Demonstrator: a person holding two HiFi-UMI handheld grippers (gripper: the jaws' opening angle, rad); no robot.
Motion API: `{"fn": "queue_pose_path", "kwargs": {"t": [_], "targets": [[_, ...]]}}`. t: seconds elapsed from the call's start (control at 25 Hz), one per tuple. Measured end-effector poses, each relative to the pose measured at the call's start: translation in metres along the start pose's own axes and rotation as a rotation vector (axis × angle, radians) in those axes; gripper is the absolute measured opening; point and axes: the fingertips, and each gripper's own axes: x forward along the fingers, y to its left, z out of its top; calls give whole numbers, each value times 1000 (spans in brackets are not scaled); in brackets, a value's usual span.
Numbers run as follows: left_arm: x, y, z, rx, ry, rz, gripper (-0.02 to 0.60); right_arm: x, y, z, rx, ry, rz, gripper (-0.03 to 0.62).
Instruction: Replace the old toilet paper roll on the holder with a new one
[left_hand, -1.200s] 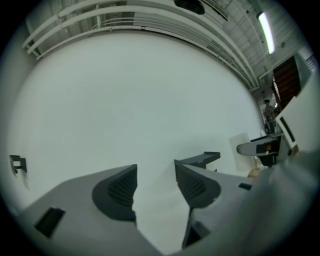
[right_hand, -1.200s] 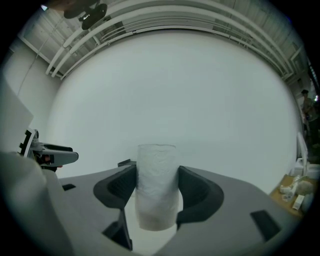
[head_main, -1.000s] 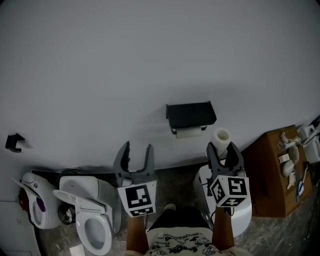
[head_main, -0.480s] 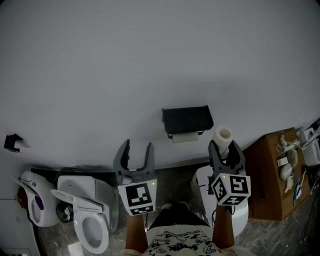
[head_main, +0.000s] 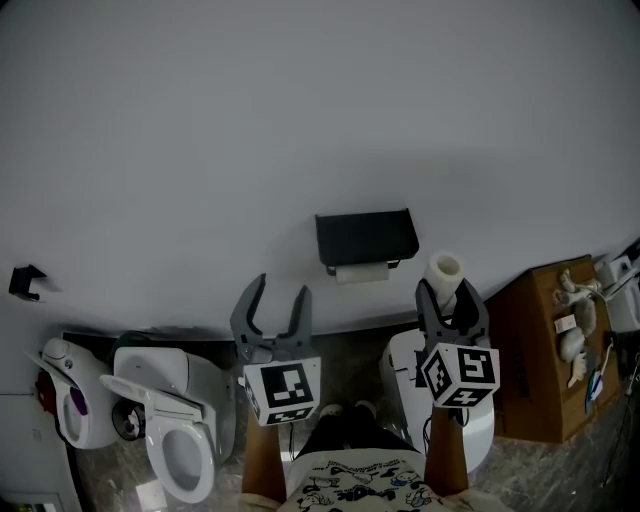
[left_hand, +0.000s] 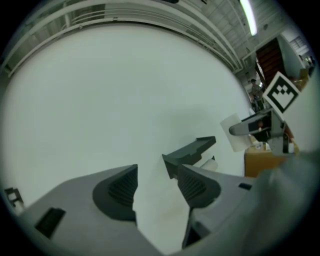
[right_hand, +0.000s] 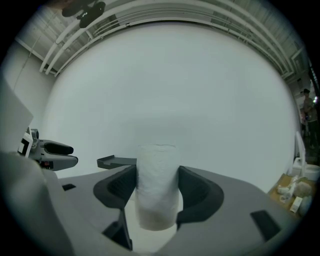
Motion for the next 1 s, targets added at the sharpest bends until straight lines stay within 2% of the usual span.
{"fn": "queue_pose_path", "kwargs": {"t": [0.08, 0.32, 0.48, 0.6, 0.76, 1.0], "targets": [[3, -12, -4, 93, 26, -28, 242, -1, -3, -2, 2, 4, -3, 275], [15, -55, -19, 439, 115, -116, 242, -8, -15, -7, 7, 13, -18, 275], [28, -75, -34, 688, 213, -78, 242, -11, -25, -8, 14, 11, -34, 275], [39, -90, -43, 863, 242, -66, 242, -14, -32, -10, 18, 13, -46, 275], [47, -108, -48, 935, 247, -94, 242, -19, -42, -11, 19, 16, -64, 275], [64, -132, -45, 970, 212, -104, 242, -25, -55, -13, 21, 21, -89, 275]]}}
